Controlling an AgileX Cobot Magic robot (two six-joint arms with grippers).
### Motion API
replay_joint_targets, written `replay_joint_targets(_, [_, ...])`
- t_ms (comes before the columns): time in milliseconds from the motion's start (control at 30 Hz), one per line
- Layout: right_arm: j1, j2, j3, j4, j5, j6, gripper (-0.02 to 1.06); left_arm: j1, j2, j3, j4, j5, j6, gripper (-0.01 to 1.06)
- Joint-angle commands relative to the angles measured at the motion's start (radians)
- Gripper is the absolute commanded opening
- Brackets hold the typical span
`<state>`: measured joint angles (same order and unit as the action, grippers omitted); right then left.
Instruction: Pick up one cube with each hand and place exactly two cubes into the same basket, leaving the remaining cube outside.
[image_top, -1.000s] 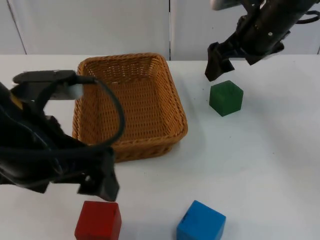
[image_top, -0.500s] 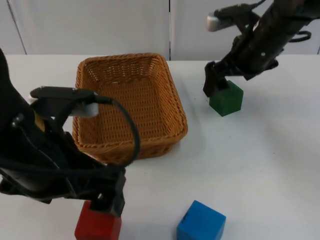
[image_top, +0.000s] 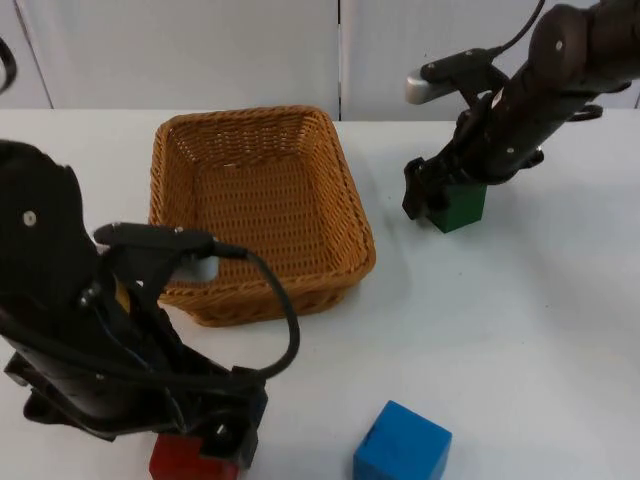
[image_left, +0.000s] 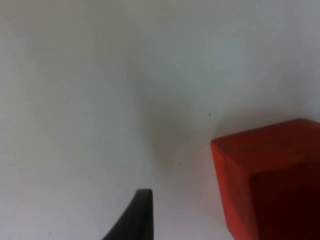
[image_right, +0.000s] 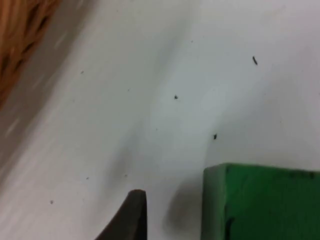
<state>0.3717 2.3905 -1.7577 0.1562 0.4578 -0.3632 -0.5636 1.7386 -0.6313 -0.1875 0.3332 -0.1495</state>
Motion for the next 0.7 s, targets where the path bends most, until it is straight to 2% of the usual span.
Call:
replay_joint_targets(0, [-0.004,0.013,-0.005,0.001,-0.035,-0.008,1.05,-0.006,0.027,-0.002,0.006,-0.036,-0.007,0.99])
replay_joint_targets(333, [-0.004,0.03,-0.005,0.002,-0.064,-0.008,1.05,-0.006,0.04,-0.002,0.006,-0.083,-0.007,0.99])
replay_joint_targets(667, [-0.004,0.03,-0.005,0.004,-0.064,-0.008,1.05,-0.006,0.04,-0.002,0.006,-0.083,-0.007,0.99])
